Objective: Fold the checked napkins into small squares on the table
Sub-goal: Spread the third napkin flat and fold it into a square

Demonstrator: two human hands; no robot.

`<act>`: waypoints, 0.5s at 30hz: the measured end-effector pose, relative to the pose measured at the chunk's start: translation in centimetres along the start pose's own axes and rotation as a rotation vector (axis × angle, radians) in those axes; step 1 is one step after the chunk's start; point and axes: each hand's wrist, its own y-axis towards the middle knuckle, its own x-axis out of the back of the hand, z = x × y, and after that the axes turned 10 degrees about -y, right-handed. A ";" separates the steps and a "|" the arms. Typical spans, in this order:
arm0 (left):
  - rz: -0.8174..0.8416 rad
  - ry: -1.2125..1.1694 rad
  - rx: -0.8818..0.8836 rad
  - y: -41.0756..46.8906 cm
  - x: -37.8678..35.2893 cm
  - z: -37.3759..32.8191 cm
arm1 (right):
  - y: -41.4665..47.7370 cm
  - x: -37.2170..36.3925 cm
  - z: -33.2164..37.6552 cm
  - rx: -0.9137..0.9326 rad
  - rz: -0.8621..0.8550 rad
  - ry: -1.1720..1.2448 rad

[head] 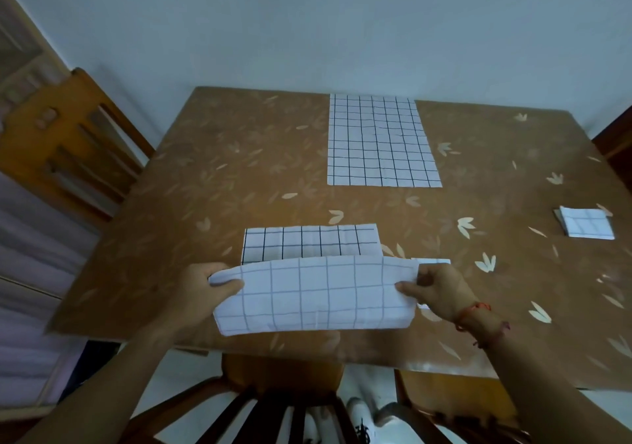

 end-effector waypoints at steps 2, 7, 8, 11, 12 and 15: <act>-0.040 0.018 0.002 0.8 -0.2 0.0 | 0.8 0.0 0.4 0.024 -0.015 0.064; -0.154 0.038 0.040 3.5 -1.1 -0.1 | 3.5 -0.6 1.3 -0.073 -0.064 0.280; -0.166 0.040 0.043 4.2 -1.2 -0.1 | 4.0 -1.0 1.1 -0.113 -0.033 0.320; -0.180 0.092 0.054 6.0 -1.7 0.1 | 4.7 -2.4 0.6 -0.227 0.097 0.281; -0.183 0.113 0.054 6.7 -1.8 0.3 | 4.9 -3.1 0.2 -0.246 0.110 0.220; -0.185 0.142 0.066 8.8 -2.5 1.2 | 5.6 -4.8 -0.7 -0.294 0.068 0.104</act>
